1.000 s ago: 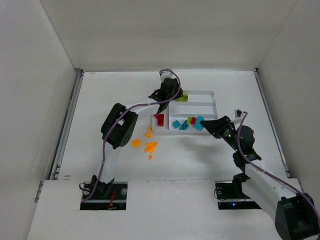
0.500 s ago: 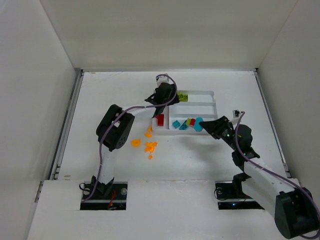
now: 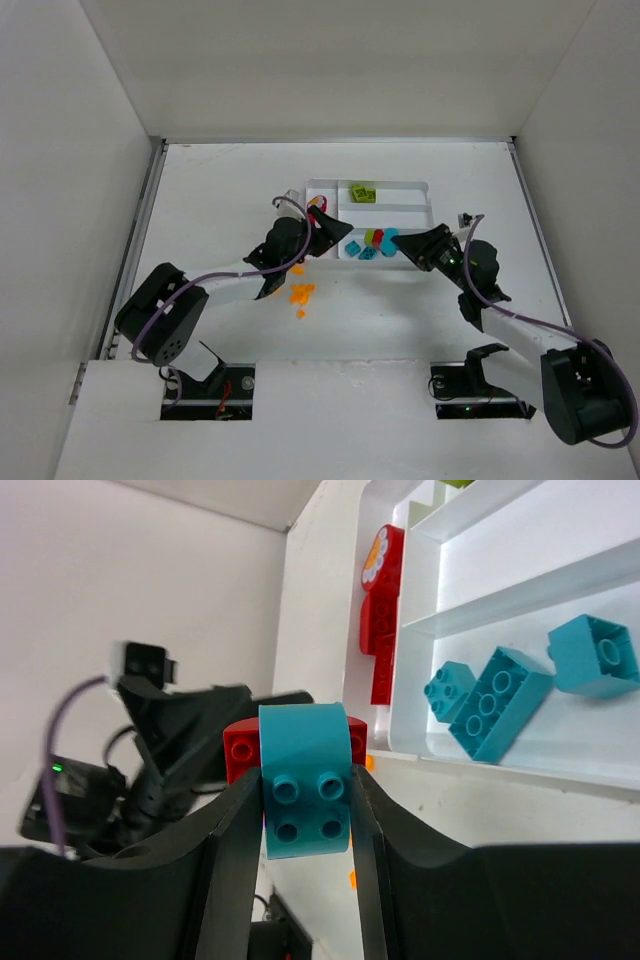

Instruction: Sort the legos into containers by color

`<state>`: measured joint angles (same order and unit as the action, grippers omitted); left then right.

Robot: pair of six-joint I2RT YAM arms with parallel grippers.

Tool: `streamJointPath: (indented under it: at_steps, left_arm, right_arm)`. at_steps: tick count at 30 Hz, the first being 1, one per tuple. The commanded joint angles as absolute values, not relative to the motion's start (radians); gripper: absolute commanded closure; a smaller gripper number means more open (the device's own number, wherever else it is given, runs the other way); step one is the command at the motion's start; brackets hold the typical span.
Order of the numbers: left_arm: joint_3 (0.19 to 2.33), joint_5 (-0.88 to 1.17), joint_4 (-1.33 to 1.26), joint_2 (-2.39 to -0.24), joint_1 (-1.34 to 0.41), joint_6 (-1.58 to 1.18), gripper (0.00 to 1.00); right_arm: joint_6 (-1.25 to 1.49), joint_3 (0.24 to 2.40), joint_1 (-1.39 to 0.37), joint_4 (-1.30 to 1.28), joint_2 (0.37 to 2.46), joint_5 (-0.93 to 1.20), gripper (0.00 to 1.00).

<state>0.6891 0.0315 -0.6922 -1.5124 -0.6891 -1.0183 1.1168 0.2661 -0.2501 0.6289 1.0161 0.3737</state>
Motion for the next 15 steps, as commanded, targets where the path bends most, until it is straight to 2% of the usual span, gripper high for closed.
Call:
streamJointPath:
  at_steps: [1,6,15]
  left_arm:
    - [0.606,0.100,-0.934,-1.473,-0.685,-1.196,0.44]
    - [0.548,0.149,-1.049,-1.466,-0.685,-1.250,0.42]
    - [0.436,0.186,-1.279,-1.479,-0.657,-1.347,0.42]
  right_arm:
    - [1.225,0.308,-0.257,0.833,1.064,0.431,0.68]
    - [1.302,0.308,-0.298,0.925,1.124,0.431,0.69]
    - [1.324,0.313,-0.370,0.919,1.129,0.361,0.68]
